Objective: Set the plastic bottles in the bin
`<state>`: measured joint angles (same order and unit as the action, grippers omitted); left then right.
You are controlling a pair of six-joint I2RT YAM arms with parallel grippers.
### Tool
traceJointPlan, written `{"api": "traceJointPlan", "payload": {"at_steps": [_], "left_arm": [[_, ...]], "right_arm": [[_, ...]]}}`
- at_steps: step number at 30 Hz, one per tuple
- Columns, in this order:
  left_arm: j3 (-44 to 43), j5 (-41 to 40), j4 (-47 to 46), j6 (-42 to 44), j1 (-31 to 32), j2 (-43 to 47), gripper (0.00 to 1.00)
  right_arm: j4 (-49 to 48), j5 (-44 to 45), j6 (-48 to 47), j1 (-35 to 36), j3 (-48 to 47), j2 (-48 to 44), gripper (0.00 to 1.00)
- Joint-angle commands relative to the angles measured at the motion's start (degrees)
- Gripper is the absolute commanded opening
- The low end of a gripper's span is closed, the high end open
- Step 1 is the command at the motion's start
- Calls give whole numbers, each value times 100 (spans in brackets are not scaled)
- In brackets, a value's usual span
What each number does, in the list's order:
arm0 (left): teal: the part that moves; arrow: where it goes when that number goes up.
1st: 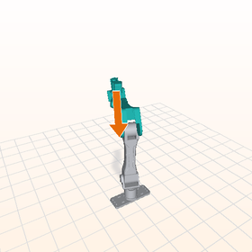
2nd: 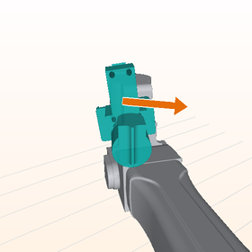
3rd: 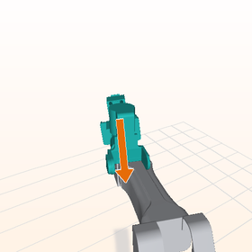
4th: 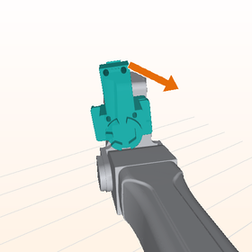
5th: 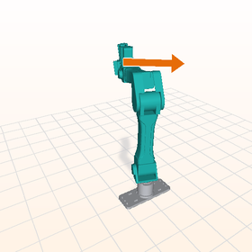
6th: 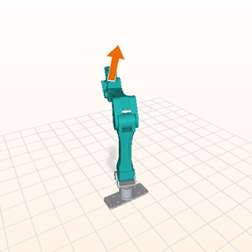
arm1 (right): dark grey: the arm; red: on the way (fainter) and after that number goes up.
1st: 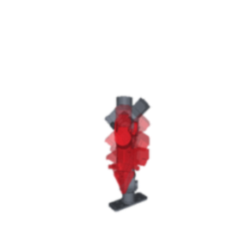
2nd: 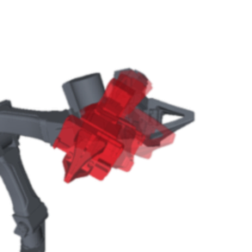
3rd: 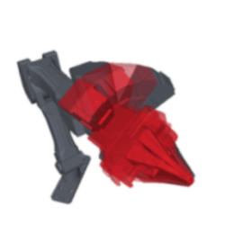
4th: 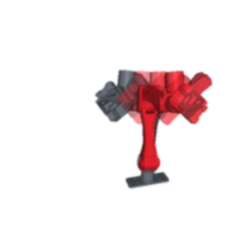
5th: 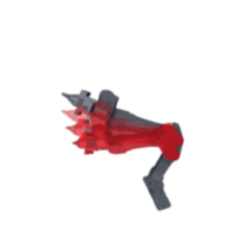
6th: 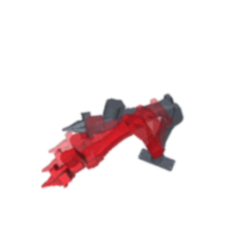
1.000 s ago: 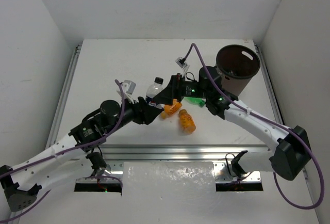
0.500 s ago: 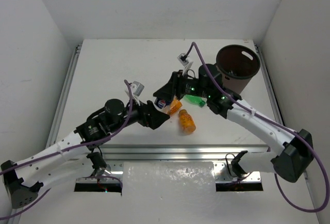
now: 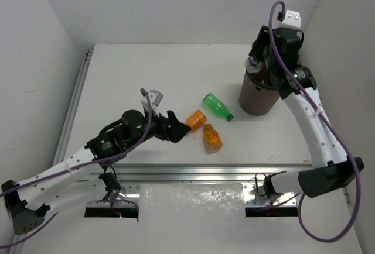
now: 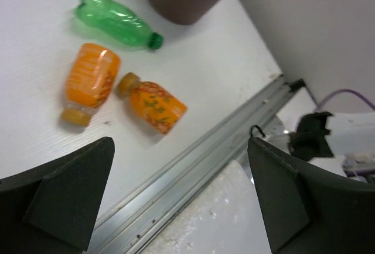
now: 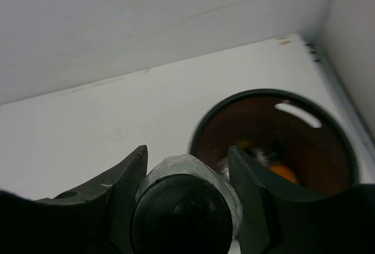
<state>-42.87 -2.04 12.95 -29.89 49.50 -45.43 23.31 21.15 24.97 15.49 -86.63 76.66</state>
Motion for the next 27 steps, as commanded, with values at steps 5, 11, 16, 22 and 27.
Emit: {"api": "traceJointPlan", "payload": {"at_steps": [5,11,16,22,27], "left_arm": [[-950,-1175,612,79,25,-1335,97],[-2056,-1193,735,650,25,-3503,98],[-2804,-1403,927,1195,-1,-4772,94],[-3131,-1606,1053,1345,-133,-5564,92],[-2850,-1238,543,1591,-378,-5748,91]], "right_arm": [[806,1436,-907,-520,-1039,982,94],[1597,1172,-581,-320,-1331,860,99],[1571,471,-591,349,-104,-157,99],[1063,-557,-362,508,1207,-1090,99],[842,-1068,-274,543,1719,-1391,99]]}}
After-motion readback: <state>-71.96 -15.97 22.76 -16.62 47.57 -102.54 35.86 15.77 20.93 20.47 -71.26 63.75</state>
